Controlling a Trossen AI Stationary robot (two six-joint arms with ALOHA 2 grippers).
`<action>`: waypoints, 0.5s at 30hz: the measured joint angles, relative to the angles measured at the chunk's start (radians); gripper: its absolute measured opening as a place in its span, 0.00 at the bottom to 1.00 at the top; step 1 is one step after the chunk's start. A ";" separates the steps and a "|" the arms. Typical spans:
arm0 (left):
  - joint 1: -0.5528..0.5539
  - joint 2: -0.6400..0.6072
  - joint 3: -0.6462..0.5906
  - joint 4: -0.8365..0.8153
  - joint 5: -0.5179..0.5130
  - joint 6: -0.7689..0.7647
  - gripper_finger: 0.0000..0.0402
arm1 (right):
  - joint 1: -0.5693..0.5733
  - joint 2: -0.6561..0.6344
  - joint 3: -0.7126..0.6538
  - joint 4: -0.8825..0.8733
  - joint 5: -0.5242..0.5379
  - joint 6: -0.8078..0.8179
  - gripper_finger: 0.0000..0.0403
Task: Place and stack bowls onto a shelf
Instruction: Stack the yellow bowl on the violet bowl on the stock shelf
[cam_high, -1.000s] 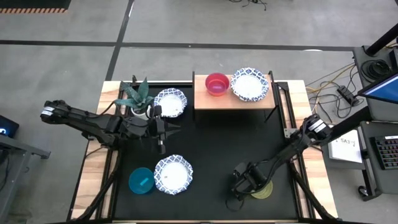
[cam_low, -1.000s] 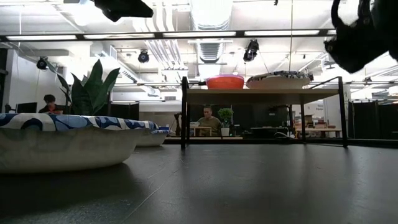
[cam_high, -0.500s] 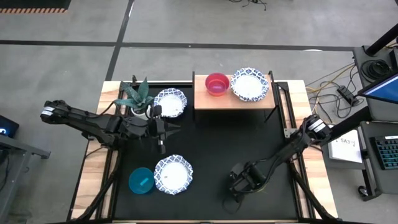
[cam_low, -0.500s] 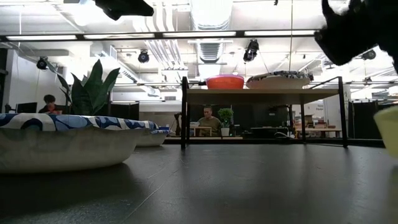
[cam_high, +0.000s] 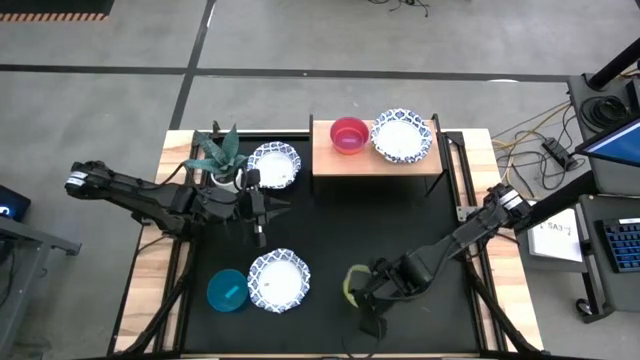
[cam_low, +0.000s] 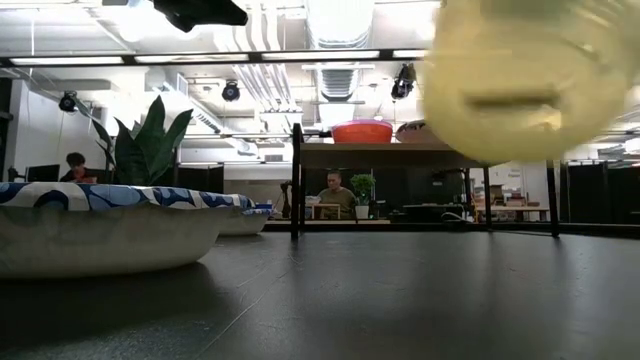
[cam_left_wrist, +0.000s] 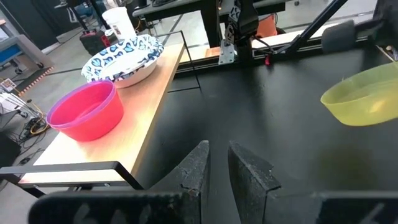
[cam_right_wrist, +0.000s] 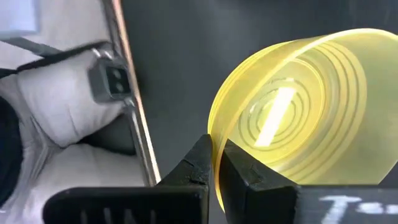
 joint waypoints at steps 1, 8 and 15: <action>0.000 0.000 0.000 0.000 0.000 0.000 0.10 | -0.006 -0.001 0.024 -0.003 0.017 -0.047 0.02; 0.000 0.000 -0.002 0.001 0.000 -0.014 0.10 | -0.063 -0.002 0.196 -0.115 0.133 -0.355 0.02; -0.001 0.000 -0.003 -0.009 0.001 -0.047 0.10 | -0.129 -0.003 0.381 -0.275 0.383 -0.702 0.02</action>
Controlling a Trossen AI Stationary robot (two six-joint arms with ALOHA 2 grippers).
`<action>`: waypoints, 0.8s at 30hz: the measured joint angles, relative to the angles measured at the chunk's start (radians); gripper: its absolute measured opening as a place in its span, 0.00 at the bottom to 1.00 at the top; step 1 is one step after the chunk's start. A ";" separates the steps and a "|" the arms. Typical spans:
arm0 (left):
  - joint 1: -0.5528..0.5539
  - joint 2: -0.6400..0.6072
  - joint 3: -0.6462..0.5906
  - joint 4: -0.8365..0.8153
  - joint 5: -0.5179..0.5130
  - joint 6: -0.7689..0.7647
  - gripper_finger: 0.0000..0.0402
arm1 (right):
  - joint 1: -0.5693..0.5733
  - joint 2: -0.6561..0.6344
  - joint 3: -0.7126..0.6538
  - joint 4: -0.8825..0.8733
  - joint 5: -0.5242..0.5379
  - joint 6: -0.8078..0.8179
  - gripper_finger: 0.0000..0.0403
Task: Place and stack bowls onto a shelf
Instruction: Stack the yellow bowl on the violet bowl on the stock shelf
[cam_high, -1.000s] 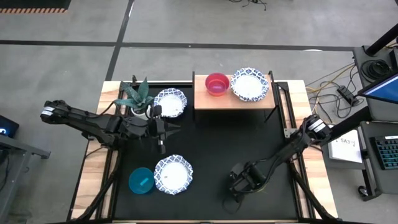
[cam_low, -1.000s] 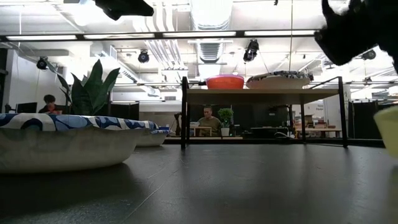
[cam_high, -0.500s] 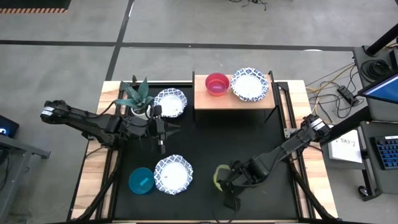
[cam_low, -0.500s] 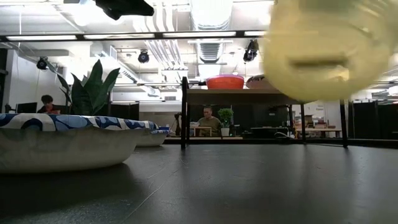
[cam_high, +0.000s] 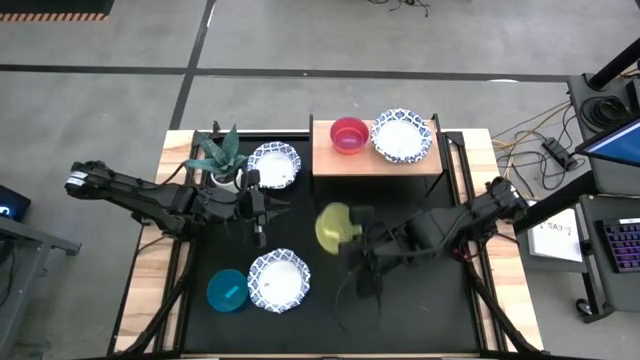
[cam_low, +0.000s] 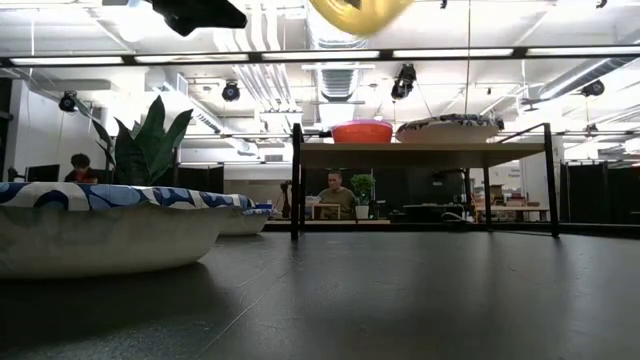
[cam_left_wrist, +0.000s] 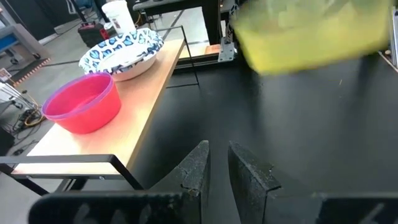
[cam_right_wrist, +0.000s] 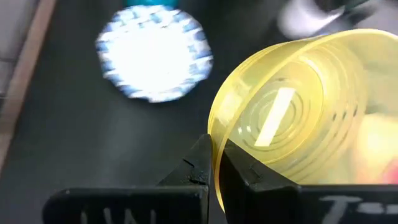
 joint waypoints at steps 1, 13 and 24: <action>0.000 0.000 0.000 -0.002 0.000 -0.004 0.10 | -0.014 0.000 0.026 -0.019 0.031 -0.044 0.02; 0.000 -0.024 -0.001 -0.065 -0.001 -0.022 0.10 | -0.334 -0.001 0.181 -0.092 0.107 -0.382 0.02; 0.000 -0.051 -0.001 -0.130 -0.055 -0.042 0.10 | -0.656 0.001 0.174 -0.103 -0.119 -0.507 0.02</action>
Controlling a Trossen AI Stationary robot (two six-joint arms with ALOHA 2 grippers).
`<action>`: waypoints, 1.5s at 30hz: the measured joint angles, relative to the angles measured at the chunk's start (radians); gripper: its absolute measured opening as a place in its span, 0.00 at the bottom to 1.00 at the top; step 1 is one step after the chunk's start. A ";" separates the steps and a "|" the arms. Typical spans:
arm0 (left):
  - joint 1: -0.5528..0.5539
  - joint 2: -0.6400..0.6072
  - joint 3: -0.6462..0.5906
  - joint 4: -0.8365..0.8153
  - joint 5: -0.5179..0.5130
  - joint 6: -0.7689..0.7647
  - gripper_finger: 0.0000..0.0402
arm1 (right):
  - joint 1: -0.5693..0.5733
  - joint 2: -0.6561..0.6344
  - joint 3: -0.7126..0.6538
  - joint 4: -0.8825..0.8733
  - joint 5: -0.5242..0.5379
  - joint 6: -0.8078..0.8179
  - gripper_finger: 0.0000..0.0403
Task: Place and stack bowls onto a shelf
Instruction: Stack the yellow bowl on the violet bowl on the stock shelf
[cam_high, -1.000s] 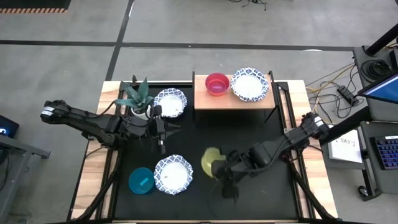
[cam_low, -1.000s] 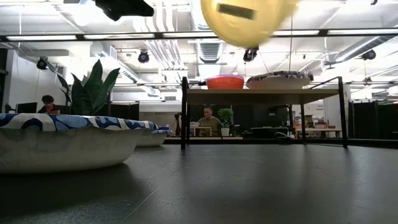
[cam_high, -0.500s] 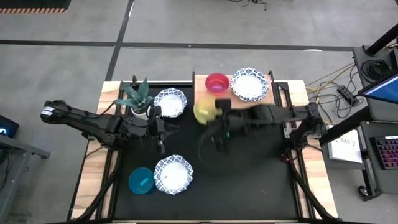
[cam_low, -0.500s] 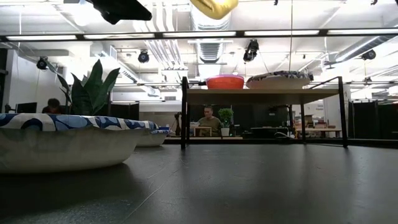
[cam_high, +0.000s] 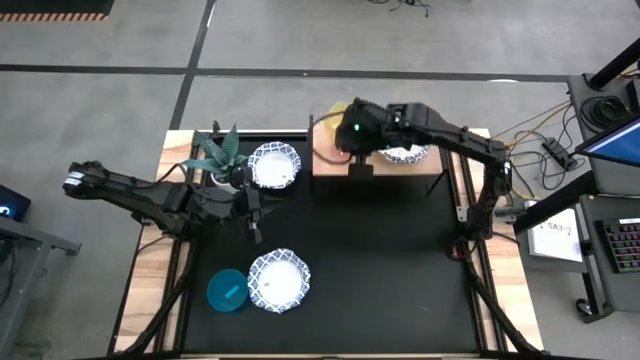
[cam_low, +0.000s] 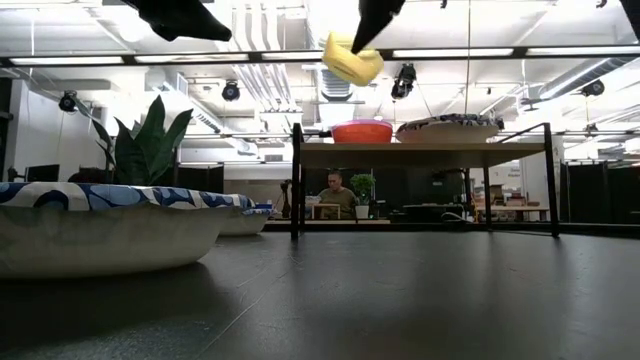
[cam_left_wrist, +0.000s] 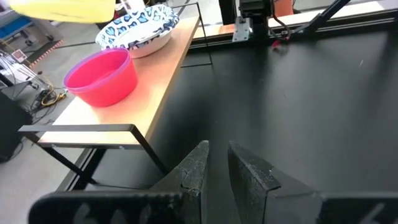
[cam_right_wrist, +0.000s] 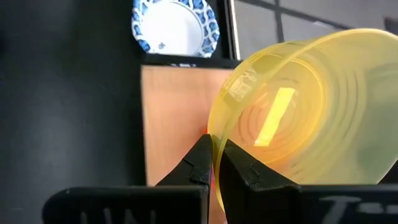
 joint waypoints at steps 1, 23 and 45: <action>0.000 0.000 0.000 0.000 0.000 0.000 0.10 | -0.019 0.000 0.000 -0.003 -0.018 -0.001 0.02; 0.000 0.000 -0.005 -0.002 0.000 0.001 0.10 | -0.176 0.002 -0.199 0.162 -0.100 -0.042 0.02; 0.000 -0.001 -0.006 -0.002 0.000 0.009 0.10 | -0.198 0.000 -0.232 0.182 -0.100 -0.027 0.16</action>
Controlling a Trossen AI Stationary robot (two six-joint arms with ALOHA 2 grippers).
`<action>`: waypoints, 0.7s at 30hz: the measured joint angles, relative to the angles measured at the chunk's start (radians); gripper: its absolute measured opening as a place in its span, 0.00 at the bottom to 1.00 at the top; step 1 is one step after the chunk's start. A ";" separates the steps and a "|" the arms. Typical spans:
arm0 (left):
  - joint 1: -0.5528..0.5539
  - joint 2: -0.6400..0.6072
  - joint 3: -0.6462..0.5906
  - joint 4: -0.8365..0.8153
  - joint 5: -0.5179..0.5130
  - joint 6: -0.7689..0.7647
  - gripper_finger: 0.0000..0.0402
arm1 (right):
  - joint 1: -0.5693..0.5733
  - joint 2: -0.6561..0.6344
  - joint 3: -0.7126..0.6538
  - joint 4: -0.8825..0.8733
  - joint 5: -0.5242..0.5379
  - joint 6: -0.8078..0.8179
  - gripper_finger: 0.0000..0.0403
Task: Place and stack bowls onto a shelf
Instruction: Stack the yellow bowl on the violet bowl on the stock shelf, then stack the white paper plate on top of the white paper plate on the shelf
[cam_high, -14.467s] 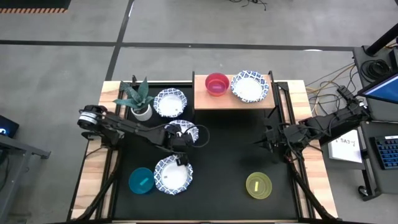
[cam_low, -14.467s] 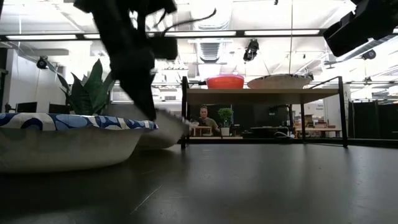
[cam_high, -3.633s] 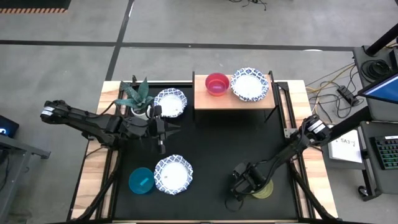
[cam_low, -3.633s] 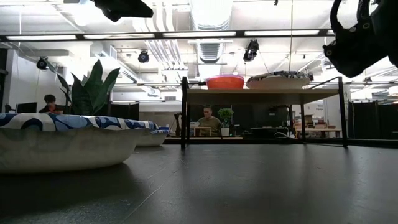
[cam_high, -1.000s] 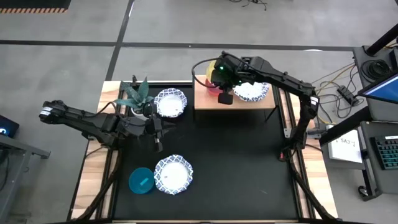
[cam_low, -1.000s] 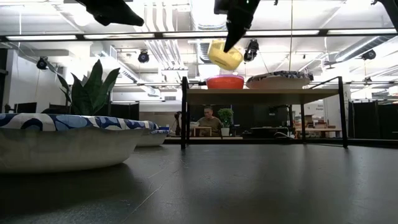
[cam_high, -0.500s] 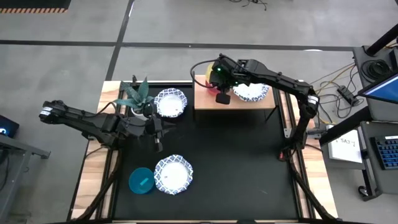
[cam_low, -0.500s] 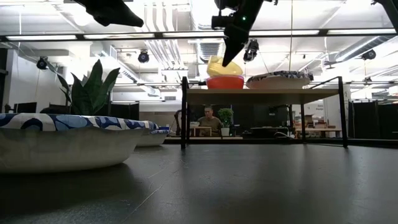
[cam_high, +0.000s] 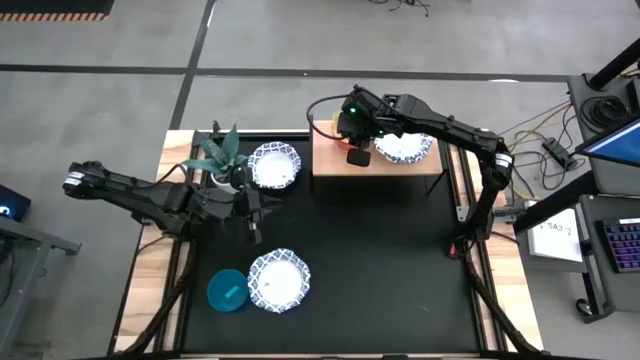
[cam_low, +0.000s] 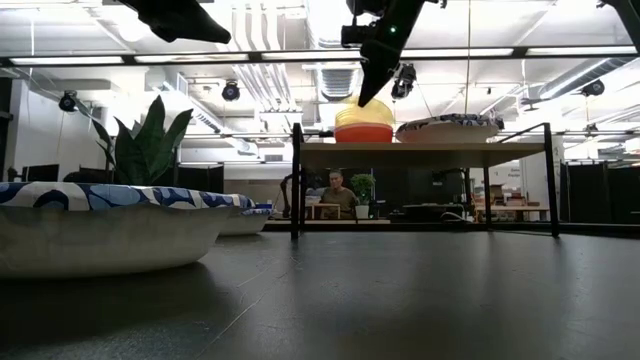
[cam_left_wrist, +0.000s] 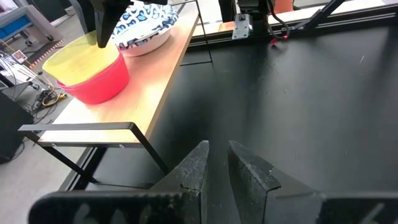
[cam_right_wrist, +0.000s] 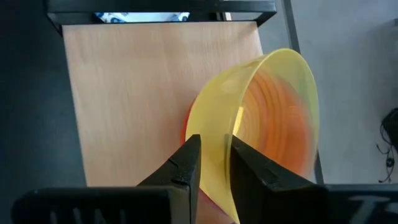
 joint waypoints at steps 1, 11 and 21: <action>0.000 0.000 0.000 0.000 0.000 0.001 0.10 | 0.003 0.000 0.000 0.000 0.000 0.003 0.16; 0.000 0.000 0.000 0.000 0.000 0.003 0.10 | 0.006 -0.001 0.000 0.000 0.002 0.040 0.07; 0.000 0.000 -0.011 0.001 0.000 0.004 0.10 | 0.022 -0.024 0.000 -0.002 -0.074 0.083 0.03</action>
